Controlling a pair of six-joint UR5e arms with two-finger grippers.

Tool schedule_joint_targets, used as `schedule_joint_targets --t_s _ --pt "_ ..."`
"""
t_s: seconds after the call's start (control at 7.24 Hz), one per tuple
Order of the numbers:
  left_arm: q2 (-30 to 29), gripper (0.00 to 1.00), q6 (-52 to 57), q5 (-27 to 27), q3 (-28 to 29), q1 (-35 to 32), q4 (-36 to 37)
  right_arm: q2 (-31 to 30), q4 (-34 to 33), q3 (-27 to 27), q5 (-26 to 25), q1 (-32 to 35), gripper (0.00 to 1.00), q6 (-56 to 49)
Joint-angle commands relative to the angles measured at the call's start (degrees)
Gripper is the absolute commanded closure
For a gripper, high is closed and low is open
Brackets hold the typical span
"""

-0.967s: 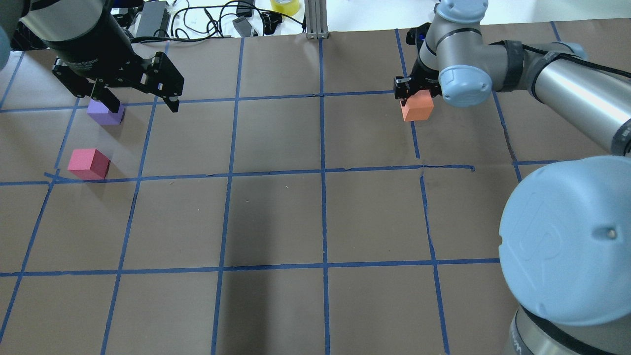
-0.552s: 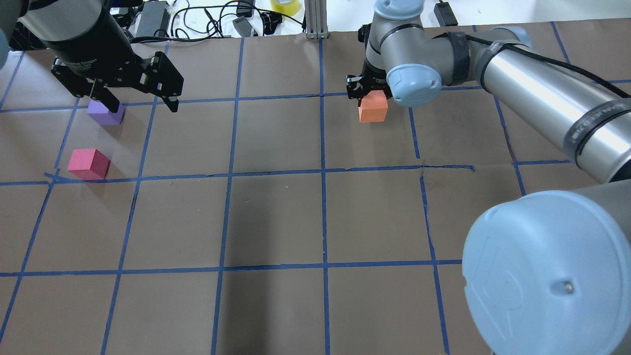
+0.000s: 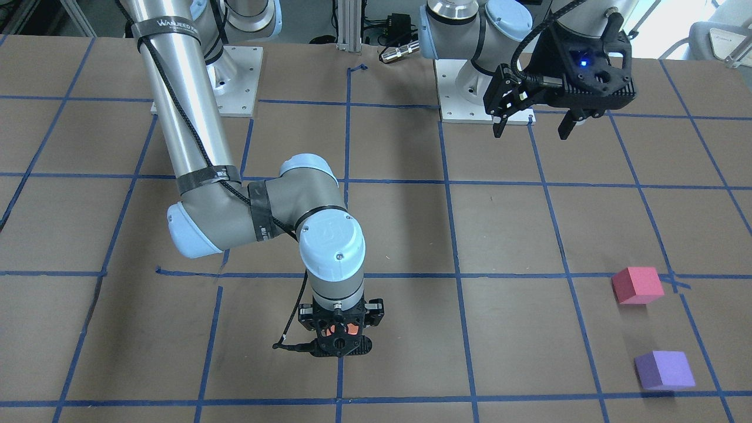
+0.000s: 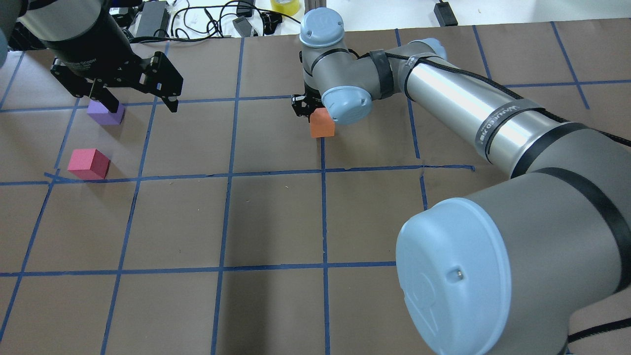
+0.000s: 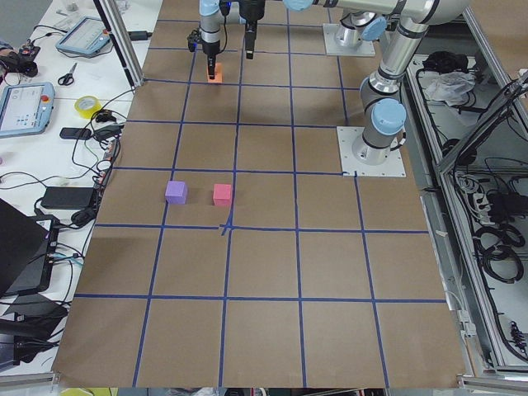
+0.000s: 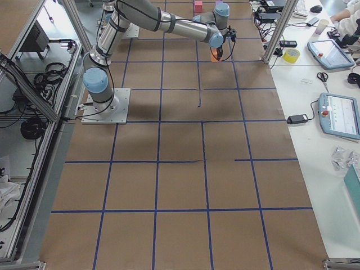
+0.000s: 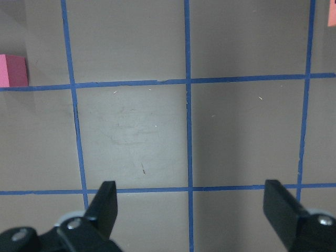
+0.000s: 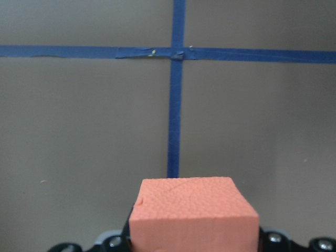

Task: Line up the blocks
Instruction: 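Carry the orange cube with the right gripper toward the table center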

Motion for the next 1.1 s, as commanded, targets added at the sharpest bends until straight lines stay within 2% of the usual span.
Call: schedule_joint_targets --t_s 0.0,0.14,0.41,0.55,0.69,0.97 --pt "0.0 0.0 0.0 0.0 0.0 -0.1 0.0 1.8 -0.2 -0.9 -0.2 1.6 0.95 2.0" --pt "0.0 0.0 0.0 0.0 0.0 -0.1 0.1 2.0 -0.3 -1.0 -0.3 2.4 0.94 2.2" --pt "0.0 0.0 0.0 0.0 0.0 -0.1 0.1 2.6 -0.7 -1.0 0.1 2.8 0.68 5.5" --pt "0.0 0.0 0.0 0.0 0.0 -0.1 0.0 2.6 -0.8 -1.0 0.1 3.1 0.39 5.6" --pt "0.0 0.0 0.0 0.0 0.0 -0.1 0.1 2.5 -1.5 -1.0 0.0 3.1 0.02 4.9" --pt "0.0 0.0 0.0 0.0 0.0 -0.1 0.0 0.0 -1.7 -1.0 -0.1 3.1 0.0 5.8"
